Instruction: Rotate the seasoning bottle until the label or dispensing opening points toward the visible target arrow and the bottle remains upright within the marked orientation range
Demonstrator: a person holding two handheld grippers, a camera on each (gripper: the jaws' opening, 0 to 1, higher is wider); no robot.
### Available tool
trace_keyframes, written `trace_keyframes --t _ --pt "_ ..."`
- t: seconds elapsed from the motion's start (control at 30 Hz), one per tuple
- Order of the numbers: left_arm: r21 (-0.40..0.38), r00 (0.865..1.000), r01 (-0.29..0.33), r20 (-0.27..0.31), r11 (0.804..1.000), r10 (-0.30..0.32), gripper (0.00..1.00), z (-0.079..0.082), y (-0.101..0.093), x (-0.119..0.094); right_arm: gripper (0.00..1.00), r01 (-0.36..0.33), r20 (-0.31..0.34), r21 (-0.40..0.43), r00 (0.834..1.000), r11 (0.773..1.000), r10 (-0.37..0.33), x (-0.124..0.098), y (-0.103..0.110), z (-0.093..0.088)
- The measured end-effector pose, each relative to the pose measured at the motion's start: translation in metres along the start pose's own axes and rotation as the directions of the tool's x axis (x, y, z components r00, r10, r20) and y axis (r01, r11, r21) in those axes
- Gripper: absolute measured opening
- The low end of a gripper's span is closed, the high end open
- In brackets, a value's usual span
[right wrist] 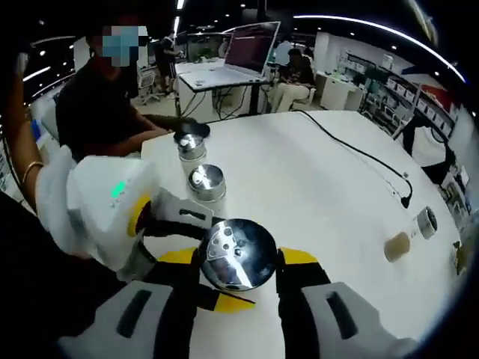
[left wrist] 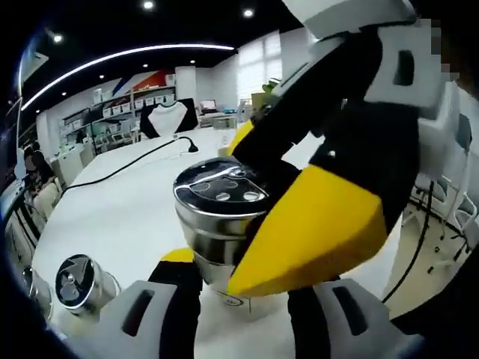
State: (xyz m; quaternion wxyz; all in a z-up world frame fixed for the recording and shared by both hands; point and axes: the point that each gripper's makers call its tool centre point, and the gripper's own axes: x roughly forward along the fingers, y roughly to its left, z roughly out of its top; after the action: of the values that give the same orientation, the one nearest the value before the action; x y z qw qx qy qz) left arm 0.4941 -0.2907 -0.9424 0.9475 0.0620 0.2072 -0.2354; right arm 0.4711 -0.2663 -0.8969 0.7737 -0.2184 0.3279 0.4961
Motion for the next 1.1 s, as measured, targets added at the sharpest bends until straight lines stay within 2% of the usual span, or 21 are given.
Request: trace_keyframes --t 0.1,0.17,0.2,0.27,0.37,0.43,0.53,0.6,0.73,0.87,1.0,1.03,1.1 --pt "-0.032 0.998 -0.061 -0.009 0.998 0.061 0.46 0.000 0.001 0.000 0.40 0.048 -0.017 0.019 0.999 0.999 -0.047 0.002 -0.003 0.002" --pt "-0.041 0.998 -0.070 -0.006 0.997 0.069 0.46 0.001 0.000 0.002 0.39 0.069 -0.030 0.032 0.997 0.997 -0.068 0.003 -0.006 0.002" --pt "-0.070 0.997 -0.073 -0.002 0.995 0.073 0.46 0.001 0.000 0.001 0.39 0.062 -0.029 0.006 0.998 0.998 -0.062 0.002 -0.006 0.003" --pt "-0.080 0.997 -0.076 -0.027 0.994 0.074 0.46 -0.003 0.000 -0.001 0.39 0.062 -0.034 0.016 0.998 0.998 -0.061 0.001 -0.007 0.003" --pt "-0.024 0.996 -0.039 -0.076 0.999 0.037 0.45 -0.007 -0.001 -0.004 0.39 0.036 -0.038 -0.008 0.999 0.999 -0.036 0.001 -0.006 0.001" --pt "0.004 0.997 0.017 -0.075 1.000 -0.016 0.45 -0.008 -0.003 -0.005 0.39 0.018 -0.041 -0.034 0.999 0.999 -0.019 0.000 -0.005 0.001" --pt "0.024 0.996 0.039 -0.077 0.999 -0.037 0.45 -0.010 -0.001 -0.007 0.39 -0.012 -0.030 -0.058 1.000 0.998 0.010 0.001 -0.001 0.003" --pt "0.070 0.995 0.055 -0.084 0.996 -0.049 0.45 -0.010 -0.001 -0.009 0.39 -0.029 -0.032 -0.083 0.999 0.996 0.026 0.003 0.003 0.004" --pt "0.071 0.993 0.089 -0.084 0.994 -0.083 0.45 -0.012 0.000 -0.009 0.39 -0.068 -0.037 -0.115 0.997 0.991 0.064 0.005 0.005 0.005" --pt "0.067 0.991 0.119 -0.076 0.991 -0.114 0.45 -0.012 -0.002 -0.006 0.39 -0.121 -0.054 -0.177 0.992 0.977 0.113 0.005 0.006 0.006" --pt "0.060 0.994 0.092 -0.057 0.994 -0.088 0.45 -0.011 -0.001 -0.005 0.39 -0.105 -0.063 -0.163 0.993 0.981 0.096 0.005 0.004 0.005" --pt "0.048 0.997 0.054 -0.051 0.997 -0.051 0.45 -0.011 0.001 -0.006 0.39 -0.080 -0.076 -0.126 0.995 0.989 0.071 0.004 0.003 0.004" --pt "0.037 0.999 0.019 -0.052 0.999 -0.018 0.45 -0.011 0.003 -0.006 0.39 -0.058 -0.064 -0.104 0.997 0.993 0.051 0.004 0.003 0.005"
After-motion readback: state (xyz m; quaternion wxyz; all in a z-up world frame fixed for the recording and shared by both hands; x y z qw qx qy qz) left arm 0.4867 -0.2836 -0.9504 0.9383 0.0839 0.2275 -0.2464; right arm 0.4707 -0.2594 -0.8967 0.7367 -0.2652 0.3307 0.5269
